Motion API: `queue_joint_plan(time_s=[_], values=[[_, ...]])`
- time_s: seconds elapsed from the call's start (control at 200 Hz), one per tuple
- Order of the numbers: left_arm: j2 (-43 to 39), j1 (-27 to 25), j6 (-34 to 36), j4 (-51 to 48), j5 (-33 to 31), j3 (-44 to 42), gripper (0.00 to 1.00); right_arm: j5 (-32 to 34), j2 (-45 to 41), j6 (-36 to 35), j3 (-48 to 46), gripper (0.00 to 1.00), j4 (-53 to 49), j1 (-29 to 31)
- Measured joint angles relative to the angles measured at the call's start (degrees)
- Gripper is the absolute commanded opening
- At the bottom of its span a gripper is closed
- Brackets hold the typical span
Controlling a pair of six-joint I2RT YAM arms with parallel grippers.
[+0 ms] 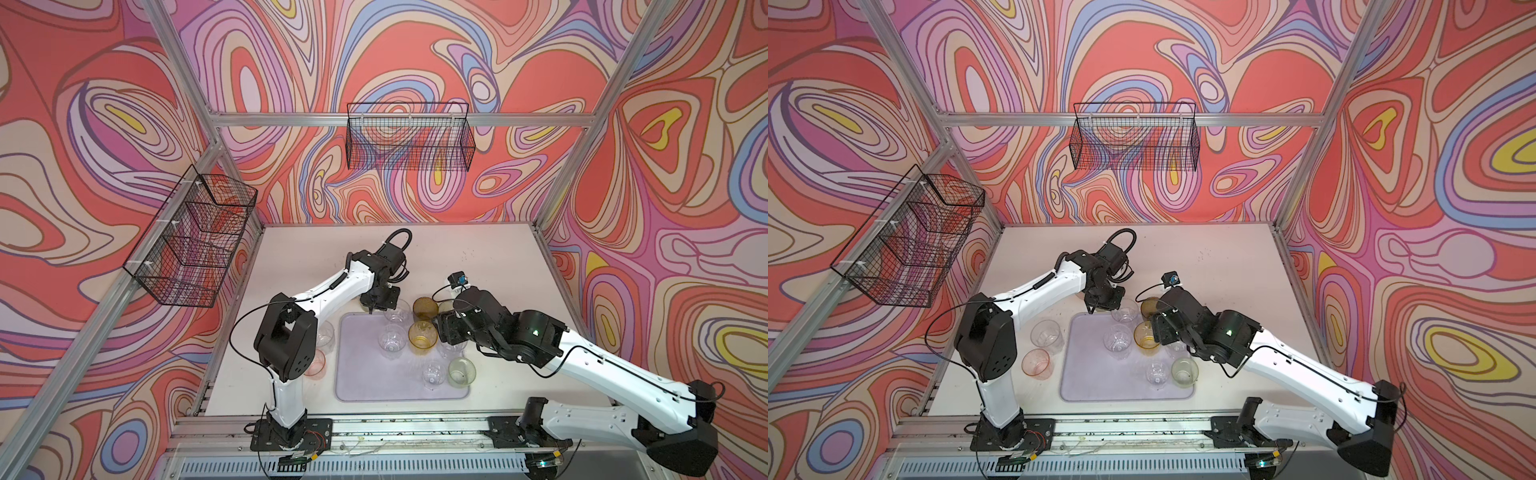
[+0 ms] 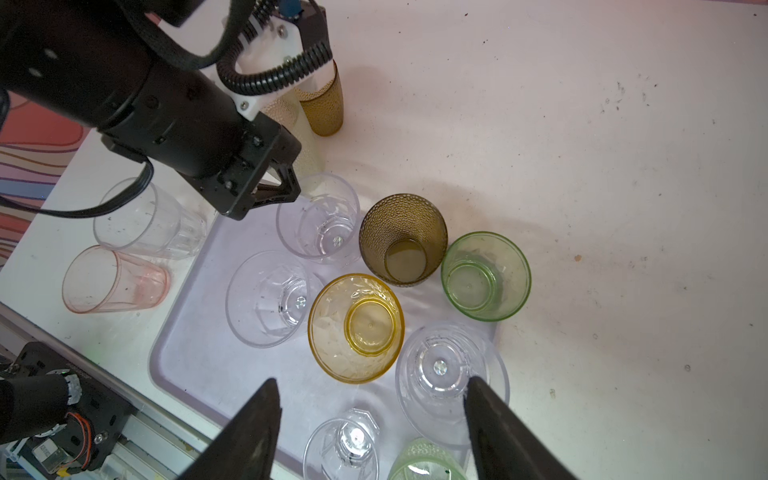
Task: Place the glasses into the tray
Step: 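Open the left gripper to release the clear cup on the tray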
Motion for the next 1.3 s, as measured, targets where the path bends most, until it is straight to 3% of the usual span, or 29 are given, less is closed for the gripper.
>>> queue_joint_plan(time_s=[0.346, 0.922, 1.302], values=[[0.0, 0.0, 0.0, 0.1, 0.0, -0.3, 0.00, 0.0, 0.0, 0.0, -0.1, 0.73, 0.0, 0.0], [-0.1, -0.3, 0.1, 0.2, -0.3, -0.8, 0.23, -0.2, 0.2, 0.0, -0.1, 0.73, 0.0, 0.0], [-1.8, -0.3, 1.8, -2.4, -3.1, 4.0, 0.25, -0.6, 0.5, 0.0, -0.1, 0.73, 0.0, 0.0]])
